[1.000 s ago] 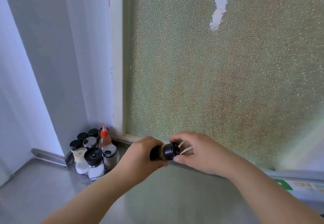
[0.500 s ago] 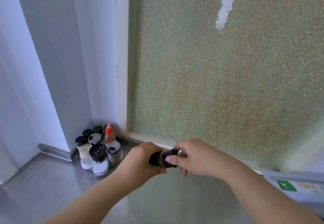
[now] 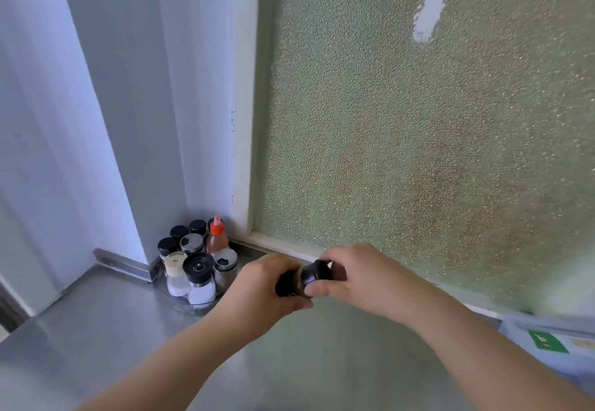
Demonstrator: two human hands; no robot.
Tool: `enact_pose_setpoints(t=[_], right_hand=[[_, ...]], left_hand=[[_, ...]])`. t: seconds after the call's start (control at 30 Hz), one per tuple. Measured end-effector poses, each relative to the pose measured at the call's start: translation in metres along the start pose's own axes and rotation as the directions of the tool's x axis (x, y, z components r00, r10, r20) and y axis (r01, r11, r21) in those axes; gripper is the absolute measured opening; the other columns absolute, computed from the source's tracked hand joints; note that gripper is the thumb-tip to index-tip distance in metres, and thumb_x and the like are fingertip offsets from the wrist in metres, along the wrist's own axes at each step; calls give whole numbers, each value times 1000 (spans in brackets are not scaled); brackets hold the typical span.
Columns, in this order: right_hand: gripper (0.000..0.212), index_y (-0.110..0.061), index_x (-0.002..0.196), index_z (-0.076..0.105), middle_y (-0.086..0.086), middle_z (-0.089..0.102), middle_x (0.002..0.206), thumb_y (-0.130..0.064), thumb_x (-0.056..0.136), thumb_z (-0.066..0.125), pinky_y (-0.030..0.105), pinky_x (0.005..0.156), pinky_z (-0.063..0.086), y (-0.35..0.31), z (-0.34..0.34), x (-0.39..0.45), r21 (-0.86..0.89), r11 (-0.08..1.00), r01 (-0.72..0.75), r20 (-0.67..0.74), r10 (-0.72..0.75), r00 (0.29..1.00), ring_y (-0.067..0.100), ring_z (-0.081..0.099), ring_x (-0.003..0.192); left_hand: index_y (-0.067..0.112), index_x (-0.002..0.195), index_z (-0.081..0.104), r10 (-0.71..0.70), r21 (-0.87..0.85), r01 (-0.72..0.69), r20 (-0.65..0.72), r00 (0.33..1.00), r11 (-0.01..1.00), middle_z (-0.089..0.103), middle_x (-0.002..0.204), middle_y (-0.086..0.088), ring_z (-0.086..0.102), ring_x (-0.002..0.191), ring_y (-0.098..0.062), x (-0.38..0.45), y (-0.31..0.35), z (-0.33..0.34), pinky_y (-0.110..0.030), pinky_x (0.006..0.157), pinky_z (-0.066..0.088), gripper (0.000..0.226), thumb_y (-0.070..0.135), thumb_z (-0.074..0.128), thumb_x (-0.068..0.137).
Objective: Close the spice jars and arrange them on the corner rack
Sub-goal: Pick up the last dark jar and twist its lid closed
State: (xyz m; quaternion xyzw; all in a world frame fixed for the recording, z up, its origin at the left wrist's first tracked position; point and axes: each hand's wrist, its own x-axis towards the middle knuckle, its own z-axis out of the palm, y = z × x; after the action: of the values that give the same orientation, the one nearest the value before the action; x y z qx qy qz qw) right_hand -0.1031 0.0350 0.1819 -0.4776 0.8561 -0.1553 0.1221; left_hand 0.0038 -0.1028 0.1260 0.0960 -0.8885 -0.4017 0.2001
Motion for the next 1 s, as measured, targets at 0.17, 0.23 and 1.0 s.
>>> enact_pose_setpoints(t=[0.17,0.23,1.0], right_hand=[[46,-32,121,54,-3,66,108,-36,78,70,27,85,47,-4,-4,6,2,988,156,42,-156,987,11,60,92],[38,-24,114,56,3,65,94,-36,80,68,32,77,46,-6,6,11,-20,985,173,63,-172,983,15,57,79],[45,-17,126,55,13,63,118,-21,83,66,33,89,44,8,113,184,55,997,-56,-117,63,991,29,60,103]], left_hand=[[27,92,66,-1,6,1,-14,1000,1000,58,77,18,52,76,4,1,-8,-10,-9,67,38,32,27,80,63],[25,93,67,9,28,-8,-9,1000,1000,53,75,20,50,74,6,-4,-17,-9,-6,66,35,33,27,80,63],[16,101,68,-92,754,-68,169,981,654,72,98,1,68,86,-18,13,-210,-26,-33,74,57,80,43,86,28]])
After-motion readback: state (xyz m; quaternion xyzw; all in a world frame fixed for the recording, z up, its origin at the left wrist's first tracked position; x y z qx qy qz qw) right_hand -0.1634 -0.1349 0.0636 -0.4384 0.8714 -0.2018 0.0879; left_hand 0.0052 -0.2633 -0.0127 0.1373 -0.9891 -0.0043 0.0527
